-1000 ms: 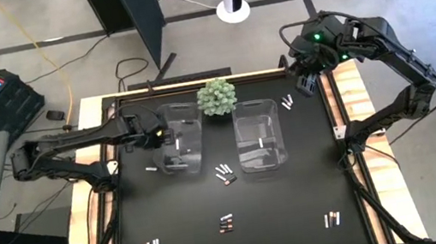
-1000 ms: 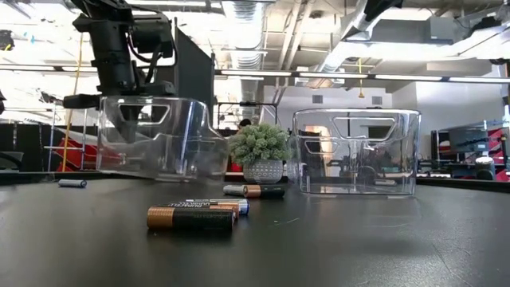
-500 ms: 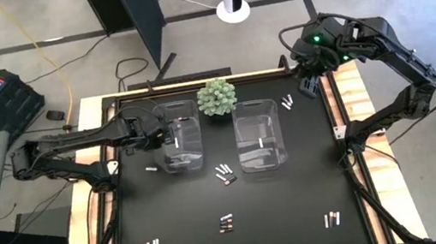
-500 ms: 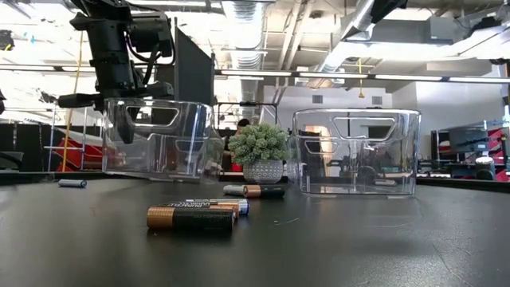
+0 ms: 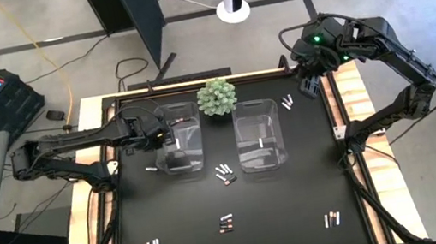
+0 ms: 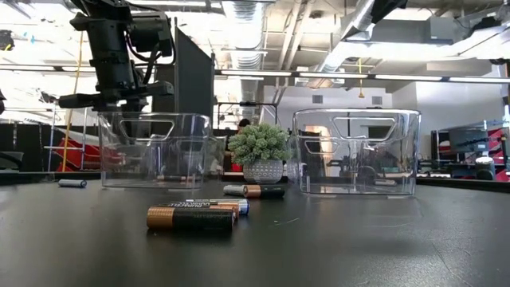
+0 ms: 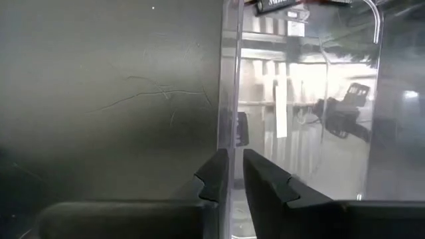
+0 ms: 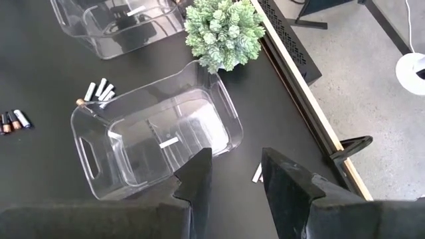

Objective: Sort batteries
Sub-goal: Adjust the transparent bins

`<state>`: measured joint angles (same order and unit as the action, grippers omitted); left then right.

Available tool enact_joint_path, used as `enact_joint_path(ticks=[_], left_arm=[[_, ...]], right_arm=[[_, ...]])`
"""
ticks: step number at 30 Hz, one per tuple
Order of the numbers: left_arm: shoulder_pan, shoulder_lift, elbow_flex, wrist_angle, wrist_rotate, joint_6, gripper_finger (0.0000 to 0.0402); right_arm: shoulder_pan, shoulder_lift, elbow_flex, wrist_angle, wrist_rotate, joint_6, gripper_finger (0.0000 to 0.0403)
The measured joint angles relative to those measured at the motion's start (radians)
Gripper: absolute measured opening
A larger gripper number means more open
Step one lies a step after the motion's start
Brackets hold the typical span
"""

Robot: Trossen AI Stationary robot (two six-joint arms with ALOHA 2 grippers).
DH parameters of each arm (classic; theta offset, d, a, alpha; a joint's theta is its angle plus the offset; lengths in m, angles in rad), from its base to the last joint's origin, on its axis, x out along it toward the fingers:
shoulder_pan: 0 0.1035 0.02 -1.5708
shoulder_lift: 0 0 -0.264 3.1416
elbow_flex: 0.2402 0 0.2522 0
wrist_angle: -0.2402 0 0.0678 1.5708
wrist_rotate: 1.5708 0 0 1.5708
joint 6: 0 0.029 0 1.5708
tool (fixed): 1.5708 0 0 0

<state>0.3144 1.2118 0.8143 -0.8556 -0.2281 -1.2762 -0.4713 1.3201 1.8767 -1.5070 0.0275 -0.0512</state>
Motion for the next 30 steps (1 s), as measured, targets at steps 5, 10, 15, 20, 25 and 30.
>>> enact_joint_path(ticks=[5, 10, 15, 20, 25, 30], left_arm=[[0.0, 0.0, 0.0, -0.001, 0.004, 0.002, 0.0052], [0.0, -0.013, 0.013, -0.018, 0.014, 0.071, 0.0053], [0.0, -0.08, 0.039, -0.032, -0.013, 0.136, 0.0053], [0.0, -0.198, 0.046, -0.04, -0.02, 0.226, 0.0053], [0.0, -0.319, 0.047, -0.051, -0.02, 0.281, 0.0053], [-0.002, -0.427, 0.047, -0.054, -0.02, 0.371, 0.005]], right_arm=[[0.0, 0.0, 0.0, 0.0, 0.0, -0.002, 0.0147], [0.0, 0.0, 0.0, 0.001, 0.0, 0.004, 0.0147], [0.0, 0.0, 0.0, -0.001, 0.0, 0.044, 0.0147], [0.001, -0.013, -0.026, -0.008, -0.001, 0.107, 0.0147], [0.047, -0.114, -0.235, 0.104, 0.0, 0.211, 0.0147], [0.146, -0.258, -0.516, 0.28, -0.001, 0.391, 0.0147]])
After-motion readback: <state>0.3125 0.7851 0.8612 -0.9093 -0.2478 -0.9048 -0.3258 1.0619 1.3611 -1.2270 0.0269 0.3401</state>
